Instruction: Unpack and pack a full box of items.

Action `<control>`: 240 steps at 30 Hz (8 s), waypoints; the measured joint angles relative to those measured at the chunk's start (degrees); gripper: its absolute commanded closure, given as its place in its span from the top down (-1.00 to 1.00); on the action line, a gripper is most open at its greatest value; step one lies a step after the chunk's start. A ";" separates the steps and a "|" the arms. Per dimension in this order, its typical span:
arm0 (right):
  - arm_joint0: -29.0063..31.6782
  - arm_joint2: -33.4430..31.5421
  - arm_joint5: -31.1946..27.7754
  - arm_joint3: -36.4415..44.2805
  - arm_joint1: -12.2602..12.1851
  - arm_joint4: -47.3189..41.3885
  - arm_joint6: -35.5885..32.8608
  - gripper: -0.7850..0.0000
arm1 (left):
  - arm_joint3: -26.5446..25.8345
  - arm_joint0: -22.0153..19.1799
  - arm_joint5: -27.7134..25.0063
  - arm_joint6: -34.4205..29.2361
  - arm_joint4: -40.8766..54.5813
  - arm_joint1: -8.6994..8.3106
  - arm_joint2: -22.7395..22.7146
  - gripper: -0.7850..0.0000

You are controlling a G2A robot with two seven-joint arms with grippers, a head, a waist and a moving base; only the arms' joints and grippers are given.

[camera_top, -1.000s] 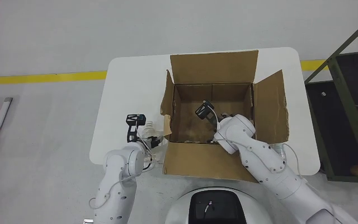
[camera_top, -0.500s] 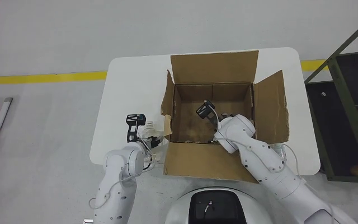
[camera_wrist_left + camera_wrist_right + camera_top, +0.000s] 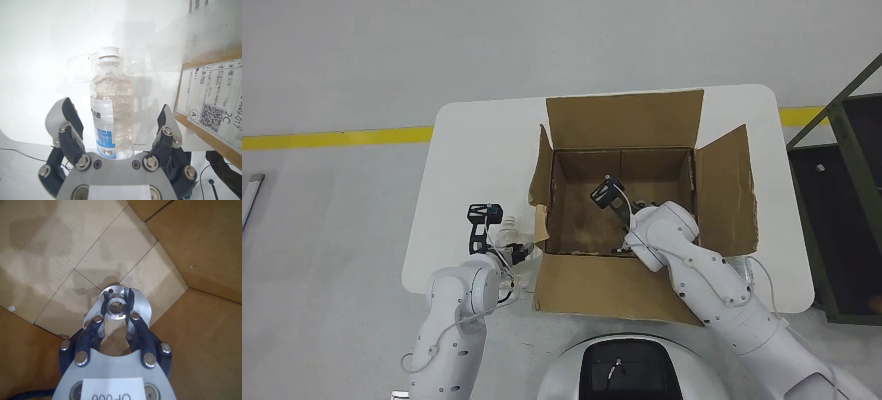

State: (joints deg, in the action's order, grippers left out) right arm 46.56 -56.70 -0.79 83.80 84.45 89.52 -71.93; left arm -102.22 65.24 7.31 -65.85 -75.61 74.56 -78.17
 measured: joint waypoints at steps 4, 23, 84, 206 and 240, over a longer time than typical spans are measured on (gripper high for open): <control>0.46 -1.54 0.56 2.90 0.09 -1.98 1.73 -1.00 | 0.00 0.00 0.00 0.00 0.00 0.00 0.00 1.00; 12.92 -30.37 -1.38 29.35 -1.11 -51.25 19.84 -1.00 | 0.00 0.00 0.00 0.00 0.00 0.00 0.00 1.00; 27.27 -43.36 -0.15 25.29 -10.45 -16.60 -8.52 -1.00 | 0.00 0.00 0.00 0.00 0.00 0.00 0.00 1.00; 32.14 -45.32 -0.20 27.61 -11.68 -48.53 51.88 -1.00 | 1.45 -1.12 -6.02 -8.79 -0.68 -1.50 -0.69 1.00; 32.45 -44.85 -0.20 27.86 -12.49 -50.04 53.26 -1.00 | -16.49 -10.60 1.12 -5.77 8.50 -1.98 -9.76 -1.00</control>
State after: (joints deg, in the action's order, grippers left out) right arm 79.02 -101.55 -0.99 111.66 71.96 39.48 -18.68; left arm -118.71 54.64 8.44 -71.62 -67.11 72.58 -87.93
